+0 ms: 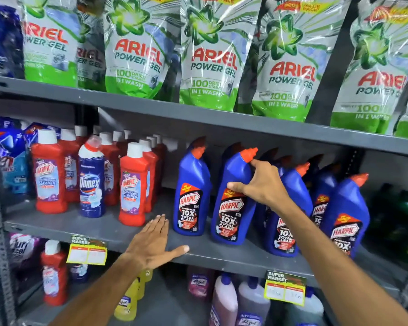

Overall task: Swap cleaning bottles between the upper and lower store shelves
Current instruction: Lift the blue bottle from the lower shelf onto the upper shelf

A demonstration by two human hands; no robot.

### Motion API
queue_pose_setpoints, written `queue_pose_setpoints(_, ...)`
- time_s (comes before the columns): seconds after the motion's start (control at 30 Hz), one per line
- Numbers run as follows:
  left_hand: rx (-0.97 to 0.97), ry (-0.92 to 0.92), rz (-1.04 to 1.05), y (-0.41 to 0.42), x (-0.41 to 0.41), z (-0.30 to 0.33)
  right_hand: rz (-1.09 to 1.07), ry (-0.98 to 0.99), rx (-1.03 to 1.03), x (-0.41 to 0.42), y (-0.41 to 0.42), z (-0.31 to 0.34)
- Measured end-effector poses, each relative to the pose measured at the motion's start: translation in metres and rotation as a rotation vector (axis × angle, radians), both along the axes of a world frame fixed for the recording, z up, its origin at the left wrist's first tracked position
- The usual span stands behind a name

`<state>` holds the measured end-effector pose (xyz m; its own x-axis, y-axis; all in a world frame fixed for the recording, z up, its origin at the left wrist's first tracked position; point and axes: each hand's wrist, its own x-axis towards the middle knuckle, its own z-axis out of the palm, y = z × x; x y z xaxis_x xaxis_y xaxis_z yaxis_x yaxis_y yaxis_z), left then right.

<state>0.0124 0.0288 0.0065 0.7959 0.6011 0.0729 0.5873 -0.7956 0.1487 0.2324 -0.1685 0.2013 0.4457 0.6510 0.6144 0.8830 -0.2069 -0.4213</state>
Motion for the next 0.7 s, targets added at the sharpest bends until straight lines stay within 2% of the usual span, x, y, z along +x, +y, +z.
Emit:
queue_pose_setpoints(0.5, 0.068, 0.022, 0.002, 0.006, 0.006, -0.009, 0.029, 0.11, -0.071, 0.047, 0.033, -0.022)
queue_pose_setpoints(0.6, 0.062, 0.022, 0.005, 0.008, 0.006, -0.01, 0.089, 0.213, -0.013, 0.049, 0.029, -0.035)
queue_pose_setpoints(0.7, 0.077, 0.011, 0.011, 0.009, 0.006, -0.011, 0.151, 0.407, 0.076, 0.055, 0.017, -0.079)
